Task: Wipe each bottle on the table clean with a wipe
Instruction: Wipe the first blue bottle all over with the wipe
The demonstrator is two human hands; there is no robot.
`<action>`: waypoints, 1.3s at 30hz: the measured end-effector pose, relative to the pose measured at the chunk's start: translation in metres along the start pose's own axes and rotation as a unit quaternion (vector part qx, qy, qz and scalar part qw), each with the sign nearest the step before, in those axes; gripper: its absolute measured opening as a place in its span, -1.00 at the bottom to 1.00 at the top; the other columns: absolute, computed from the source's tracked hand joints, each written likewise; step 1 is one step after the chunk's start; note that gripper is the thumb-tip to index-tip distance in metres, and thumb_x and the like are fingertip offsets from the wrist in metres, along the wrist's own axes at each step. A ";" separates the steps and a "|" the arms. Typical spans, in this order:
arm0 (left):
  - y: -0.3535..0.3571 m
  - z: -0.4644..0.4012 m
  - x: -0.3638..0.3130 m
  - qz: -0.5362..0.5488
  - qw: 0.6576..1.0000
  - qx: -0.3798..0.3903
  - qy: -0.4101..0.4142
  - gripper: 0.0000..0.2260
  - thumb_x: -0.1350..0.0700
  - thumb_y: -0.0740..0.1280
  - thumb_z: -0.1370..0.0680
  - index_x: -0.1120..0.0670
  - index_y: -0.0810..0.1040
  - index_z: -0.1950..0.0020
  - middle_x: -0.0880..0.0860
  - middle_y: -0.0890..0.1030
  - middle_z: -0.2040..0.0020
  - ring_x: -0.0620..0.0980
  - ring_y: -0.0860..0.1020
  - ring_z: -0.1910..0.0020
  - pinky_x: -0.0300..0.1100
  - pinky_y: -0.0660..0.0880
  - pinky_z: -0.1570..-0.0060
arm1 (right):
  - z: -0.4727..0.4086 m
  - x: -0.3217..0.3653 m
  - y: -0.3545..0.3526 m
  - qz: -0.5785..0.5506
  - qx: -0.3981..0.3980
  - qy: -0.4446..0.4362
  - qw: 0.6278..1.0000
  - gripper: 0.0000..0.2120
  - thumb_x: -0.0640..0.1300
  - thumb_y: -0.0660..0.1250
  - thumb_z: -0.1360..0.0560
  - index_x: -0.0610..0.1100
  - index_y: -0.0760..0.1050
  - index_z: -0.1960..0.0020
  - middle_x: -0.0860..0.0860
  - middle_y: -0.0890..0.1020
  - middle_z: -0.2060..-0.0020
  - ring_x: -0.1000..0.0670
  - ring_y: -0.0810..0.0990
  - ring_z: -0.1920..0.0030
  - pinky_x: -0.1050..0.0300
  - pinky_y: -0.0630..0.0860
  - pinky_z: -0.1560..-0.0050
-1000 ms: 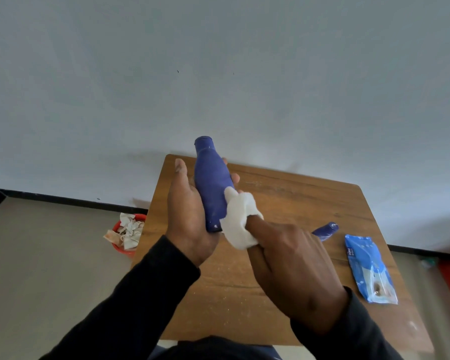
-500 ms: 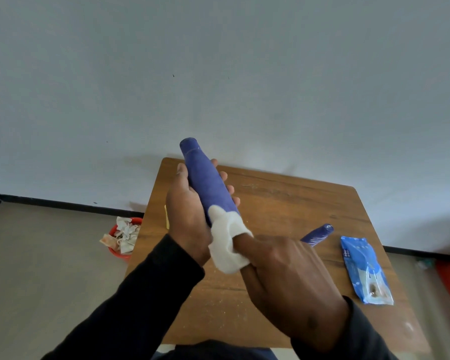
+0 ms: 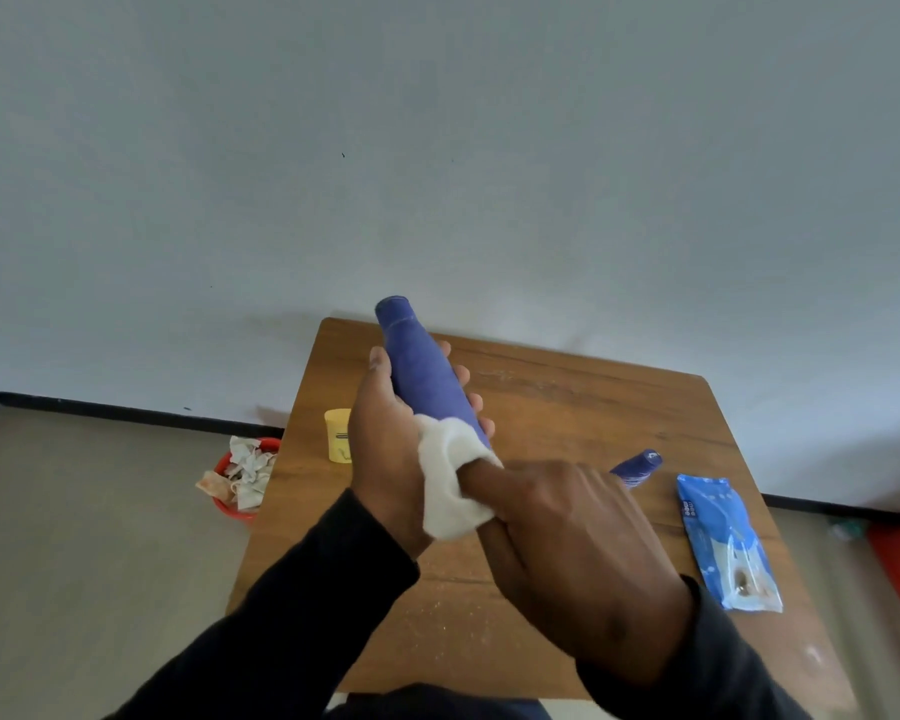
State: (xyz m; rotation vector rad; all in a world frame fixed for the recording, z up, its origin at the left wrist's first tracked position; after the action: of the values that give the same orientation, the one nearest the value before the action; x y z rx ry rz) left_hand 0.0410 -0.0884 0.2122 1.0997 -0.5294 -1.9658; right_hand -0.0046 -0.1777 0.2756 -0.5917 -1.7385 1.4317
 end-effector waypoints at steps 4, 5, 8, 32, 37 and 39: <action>0.004 0.010 0.011 -0.057 0.995 0.058 0.062 -0.55 -0.21 0.08 -0.67 0.08 0.61 -0.15 0.06 0.66 0.13 -0.05 0.62 0.25 -0.13 0.57 0.28 | -0.027 -0.016 -0.016 0.050 -0.051 0.015 0.997 -0.82 0.02 0.06 -0.52 0.08 0.40 -0.03 0.05 0.46 0.41 -0.08 0.44 0.44 0.10 0.24 0.48; 0.005 0.013 0.015 -0.083 0.991 0.075 0.077 -0.55 -0.20 0.06 -0.67 0.07 0.61 -0.14 0.07 0.65 0.16 -0.04 0.62 0.25 -0.11 0.56 0.25 | -0.035 -0.022 -0.021 0.057 -0.062 0.026 0.996 -0.81 0.02 0.09 -0.54 0.08 0.43 -0.07 0.02 0.49 0.38 -0.13 0.48 0.39 0.09 0.22 0.47; 0.009 0.015 0.030 -0.138 0.981 0.111 0.075 -0.54 -0.21 0.04 -0.67 0.05 0.62 -0.04 0.13 0.62 0.21 0.03 0.57 0.32 -0.07 0.53 0.32 | -0.052 -0.041 -0.034 0.052 -0.078 0.058 0.994 -0.72 0.04 0.04 -0.53 0.10 0.44 -0.15 -0.05 0.63 0.24 -0.22 0.57 0.25 0.04 0.33 0.37; 0.017 0.021 0.009 -0.262 0.927 0.216 0.158 -0.57 -0.26 0.17 -0.61 0.05 0.55 -0.20 0.13 0.68 0.13 0.08 0.62 0.29 -0.08 0.62 0.37 | -0.019 -0.063 -0.041 -0.013 -0.146 0.086 0.985 -0.90 -0.11 0.10 -0.51 0.08 0.28 0.13 0.05 0.45 0.42 -0.12 0.41 0.41 0.07 0.36 0.44; 0.020 0.020 -0.001 -0.334 0.882 0.215 0.254 -0.69 -0.06 0.48 -0.48 0.08 0.53 -0.09 0.20 0.65 0.15 0.07 0.66 0.31 -0.17 0.61 0.28 | -0.003 -0.063 -0.056 -0.264 -0.269 0.092 0.922 -0.83 -0.27 0.15 -0.54 -0.28 0.49 0.11 -0.12 0.46 0.43 0.09 0.31 0.44 0.05 0.30 0.47; 0.018 0.019 0.002 -0.365 0.862 0.218 0.275 -0.73 -0.02 0.49 -0.48 0.06 0.53 -0.08 0.19 0.65 0.14 0.07 0.67 0.28 -0.16 0.62 0.25 | -0.001 -0.051 -0.052 -0.297 -0.260 0.073 0.916 -0.78 -0.33 0.17 -0.52 -0.14 0.45 0.25 0.01 0.39 0.50 0.14 0.29 0.47 0.16 0.23 0.50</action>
State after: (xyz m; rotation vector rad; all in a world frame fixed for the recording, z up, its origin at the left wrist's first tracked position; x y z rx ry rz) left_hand 0.0329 -0.1014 0.2335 2.3281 -0.2486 -2.0153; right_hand 0.0323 -0.2295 0.3115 -0.3695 -1.9563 0.4908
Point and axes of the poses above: each hand's wrist, its own z-axis away from the middle knuckle, its own y-axis out of the palm, x = y × z, the point moved 7 cm from there along -z, towards the middle knuckle
